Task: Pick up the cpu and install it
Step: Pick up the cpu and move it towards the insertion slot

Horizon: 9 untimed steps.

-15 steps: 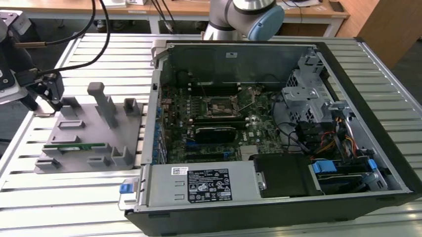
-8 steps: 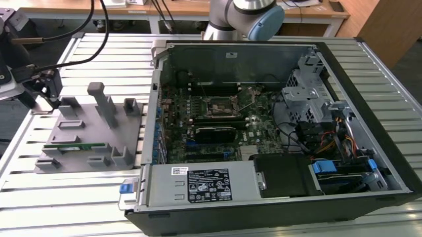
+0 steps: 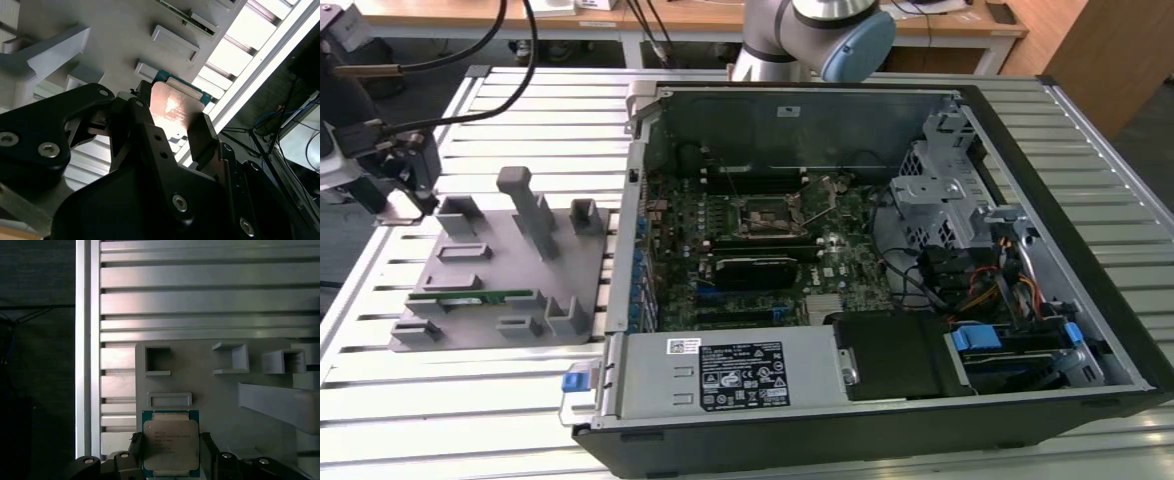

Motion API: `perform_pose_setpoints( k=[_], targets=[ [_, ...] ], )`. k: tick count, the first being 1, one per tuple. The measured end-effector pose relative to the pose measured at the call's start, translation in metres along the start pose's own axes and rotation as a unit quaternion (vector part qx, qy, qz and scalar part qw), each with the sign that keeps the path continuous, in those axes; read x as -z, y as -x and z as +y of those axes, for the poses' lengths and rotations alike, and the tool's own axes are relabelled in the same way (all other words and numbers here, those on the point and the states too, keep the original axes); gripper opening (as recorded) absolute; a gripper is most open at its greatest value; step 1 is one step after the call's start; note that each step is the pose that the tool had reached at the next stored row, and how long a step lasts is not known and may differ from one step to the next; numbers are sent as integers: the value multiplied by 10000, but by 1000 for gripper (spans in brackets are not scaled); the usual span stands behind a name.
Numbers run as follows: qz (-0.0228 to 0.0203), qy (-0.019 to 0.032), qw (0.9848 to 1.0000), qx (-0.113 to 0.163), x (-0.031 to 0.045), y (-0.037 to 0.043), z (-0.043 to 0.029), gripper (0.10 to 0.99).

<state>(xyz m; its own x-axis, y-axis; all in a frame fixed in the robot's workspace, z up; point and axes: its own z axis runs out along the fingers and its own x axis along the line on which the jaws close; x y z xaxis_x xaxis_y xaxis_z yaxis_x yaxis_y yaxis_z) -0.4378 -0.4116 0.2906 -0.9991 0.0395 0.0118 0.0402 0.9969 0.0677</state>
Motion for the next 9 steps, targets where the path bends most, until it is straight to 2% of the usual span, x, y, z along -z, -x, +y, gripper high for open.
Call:
perform_pose_setpoints(
  k=[9],
  targets=[
    [0,0,10000,0,75,-2,5,537]
  ],
)
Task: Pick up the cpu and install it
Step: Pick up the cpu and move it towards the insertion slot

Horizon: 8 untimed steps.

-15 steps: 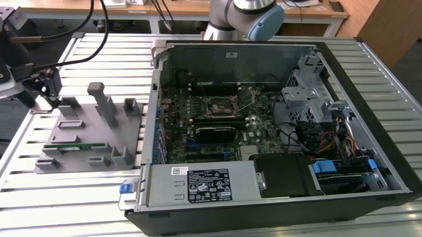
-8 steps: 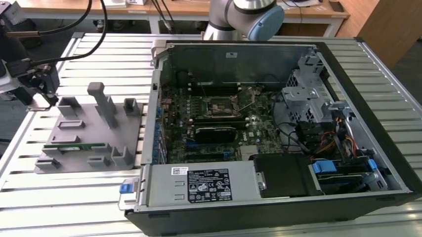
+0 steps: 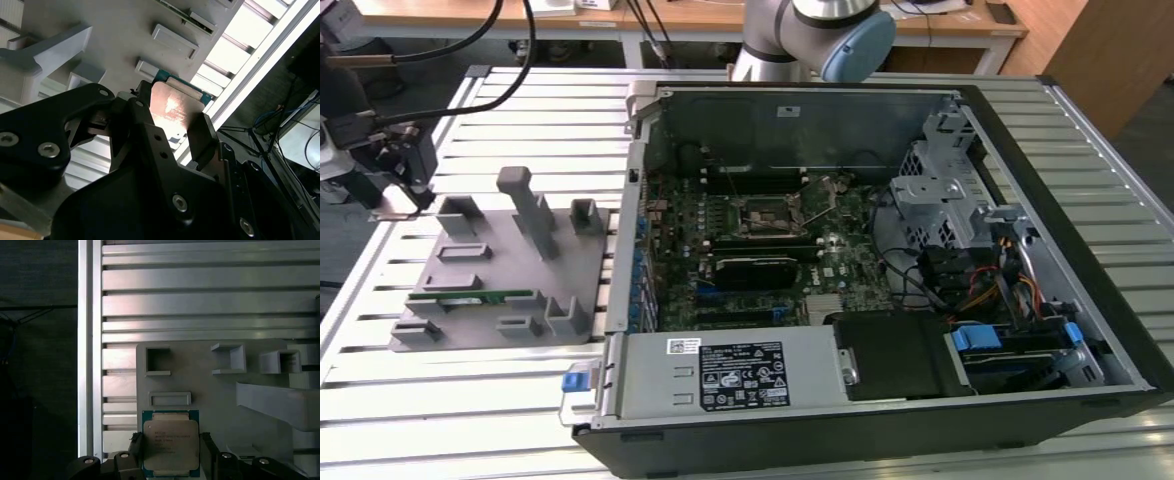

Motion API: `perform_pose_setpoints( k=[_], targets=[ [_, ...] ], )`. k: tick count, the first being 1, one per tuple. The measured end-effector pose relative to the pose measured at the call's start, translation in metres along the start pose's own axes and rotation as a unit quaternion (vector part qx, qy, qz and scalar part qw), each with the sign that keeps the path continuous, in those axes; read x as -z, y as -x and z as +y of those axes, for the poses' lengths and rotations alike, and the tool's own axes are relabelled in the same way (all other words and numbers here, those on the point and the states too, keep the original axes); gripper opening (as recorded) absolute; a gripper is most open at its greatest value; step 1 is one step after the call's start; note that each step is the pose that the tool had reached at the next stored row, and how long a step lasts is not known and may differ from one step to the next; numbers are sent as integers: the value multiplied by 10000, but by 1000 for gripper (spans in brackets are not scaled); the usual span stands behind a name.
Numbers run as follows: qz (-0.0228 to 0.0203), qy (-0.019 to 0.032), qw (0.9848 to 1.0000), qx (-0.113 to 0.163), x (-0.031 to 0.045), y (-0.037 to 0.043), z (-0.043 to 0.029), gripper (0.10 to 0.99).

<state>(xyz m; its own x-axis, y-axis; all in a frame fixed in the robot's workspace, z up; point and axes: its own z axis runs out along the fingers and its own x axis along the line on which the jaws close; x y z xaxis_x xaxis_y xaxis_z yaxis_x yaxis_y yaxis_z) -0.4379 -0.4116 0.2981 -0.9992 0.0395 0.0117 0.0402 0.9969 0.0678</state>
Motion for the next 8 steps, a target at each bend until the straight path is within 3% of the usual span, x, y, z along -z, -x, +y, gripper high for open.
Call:
perform_pose_setpoints(
  k=[8],
  targets=[
    [1,-1,10000,0,31,0,2,537]
  ],
)
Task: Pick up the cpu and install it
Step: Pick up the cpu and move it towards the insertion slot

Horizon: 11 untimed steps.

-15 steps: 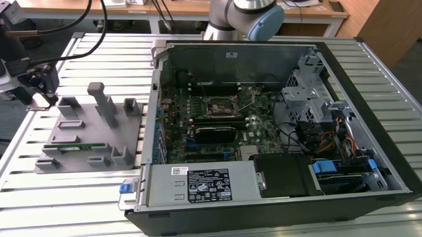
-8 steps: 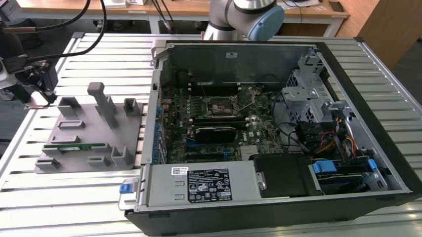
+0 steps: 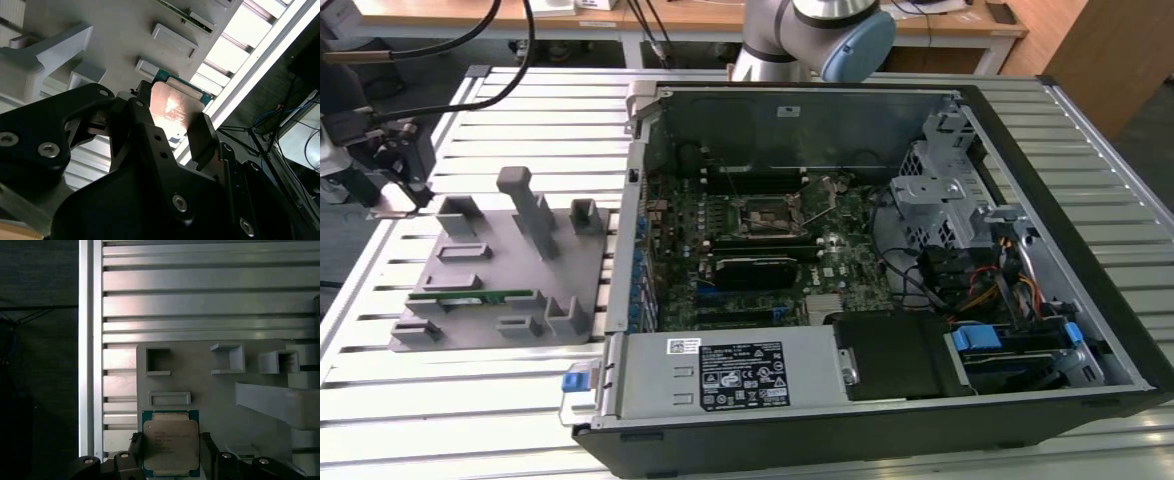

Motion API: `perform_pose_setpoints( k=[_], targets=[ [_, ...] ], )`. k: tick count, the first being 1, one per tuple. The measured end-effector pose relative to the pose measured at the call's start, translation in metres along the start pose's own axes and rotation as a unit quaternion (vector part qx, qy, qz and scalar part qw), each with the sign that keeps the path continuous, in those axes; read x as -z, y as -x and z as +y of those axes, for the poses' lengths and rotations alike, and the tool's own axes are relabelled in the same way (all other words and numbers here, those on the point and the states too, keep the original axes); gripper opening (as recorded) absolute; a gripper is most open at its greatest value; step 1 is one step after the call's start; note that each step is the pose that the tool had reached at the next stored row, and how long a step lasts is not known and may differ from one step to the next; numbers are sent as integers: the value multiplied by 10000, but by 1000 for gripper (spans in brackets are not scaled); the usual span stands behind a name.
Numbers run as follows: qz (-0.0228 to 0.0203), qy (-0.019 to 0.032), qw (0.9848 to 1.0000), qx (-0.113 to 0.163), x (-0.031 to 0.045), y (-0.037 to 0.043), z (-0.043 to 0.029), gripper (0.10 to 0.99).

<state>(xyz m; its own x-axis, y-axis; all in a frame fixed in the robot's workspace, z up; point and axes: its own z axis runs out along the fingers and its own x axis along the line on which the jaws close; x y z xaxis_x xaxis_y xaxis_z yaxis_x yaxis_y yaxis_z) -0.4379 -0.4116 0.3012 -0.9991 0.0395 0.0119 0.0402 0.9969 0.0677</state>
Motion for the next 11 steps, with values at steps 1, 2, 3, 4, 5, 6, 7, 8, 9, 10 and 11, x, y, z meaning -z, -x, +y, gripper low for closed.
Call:
perform_pose_setpoints(
  k=[1,2,3,4,5,6,7,8,9,10,11],
  targets=[
    [0,0,10000,0,3,0,0,537],
    [0,0,10000,0,5,0,0,537],
    [0,0,10000,0,8,0,1,537],
    [0,0,10000,0,11,0,1,537],
    [0,0,10000,0,13,0,1,537],
    [0,0,10000,0,15,0,1,537],
    [0,0,10000,0,17,0,1,537],
    [0,0,10000,0,19,0,1,537],
    [0,0,10000,0,22,0,2,537],
    [0,0,10000,0,23,0,2,537],
    [0,0,10000,0,25,-1,2,537]
  ],
)
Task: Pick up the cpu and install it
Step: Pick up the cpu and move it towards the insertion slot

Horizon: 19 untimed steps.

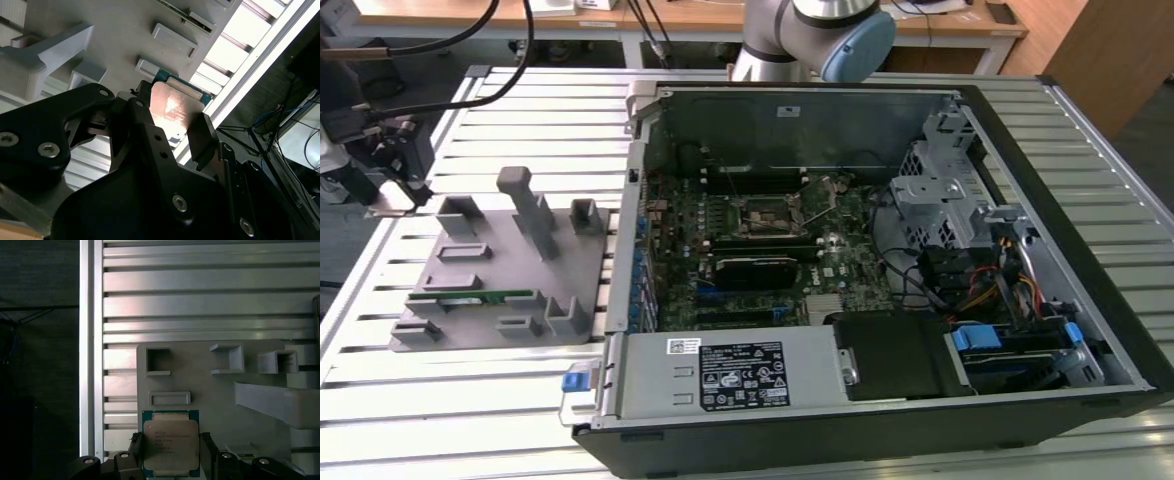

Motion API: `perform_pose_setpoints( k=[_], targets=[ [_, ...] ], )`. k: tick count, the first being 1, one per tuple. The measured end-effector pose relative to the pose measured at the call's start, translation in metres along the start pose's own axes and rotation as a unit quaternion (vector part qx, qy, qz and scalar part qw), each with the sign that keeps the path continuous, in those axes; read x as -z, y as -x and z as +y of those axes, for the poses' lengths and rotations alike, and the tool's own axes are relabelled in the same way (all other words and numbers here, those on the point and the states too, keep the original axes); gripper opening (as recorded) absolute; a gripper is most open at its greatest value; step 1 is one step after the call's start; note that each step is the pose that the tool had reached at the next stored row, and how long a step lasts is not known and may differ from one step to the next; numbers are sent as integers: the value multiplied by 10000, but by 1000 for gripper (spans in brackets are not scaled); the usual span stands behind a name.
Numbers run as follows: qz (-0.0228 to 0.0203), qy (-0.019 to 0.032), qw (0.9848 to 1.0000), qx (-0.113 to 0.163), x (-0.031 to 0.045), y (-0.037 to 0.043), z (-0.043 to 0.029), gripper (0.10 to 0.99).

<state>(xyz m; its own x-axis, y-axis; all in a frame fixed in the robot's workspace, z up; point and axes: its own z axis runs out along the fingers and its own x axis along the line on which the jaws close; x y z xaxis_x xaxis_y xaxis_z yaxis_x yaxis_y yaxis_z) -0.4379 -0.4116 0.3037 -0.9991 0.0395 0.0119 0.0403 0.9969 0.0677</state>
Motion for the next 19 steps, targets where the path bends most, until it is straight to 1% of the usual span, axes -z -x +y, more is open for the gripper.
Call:
perform_pose_setpoints(
  k=[14,19],
  targets=[
    [1,0,10000,0,50,-1,3,537],
    [0,0,10000,0,83,-1,6,537]
  ],
)
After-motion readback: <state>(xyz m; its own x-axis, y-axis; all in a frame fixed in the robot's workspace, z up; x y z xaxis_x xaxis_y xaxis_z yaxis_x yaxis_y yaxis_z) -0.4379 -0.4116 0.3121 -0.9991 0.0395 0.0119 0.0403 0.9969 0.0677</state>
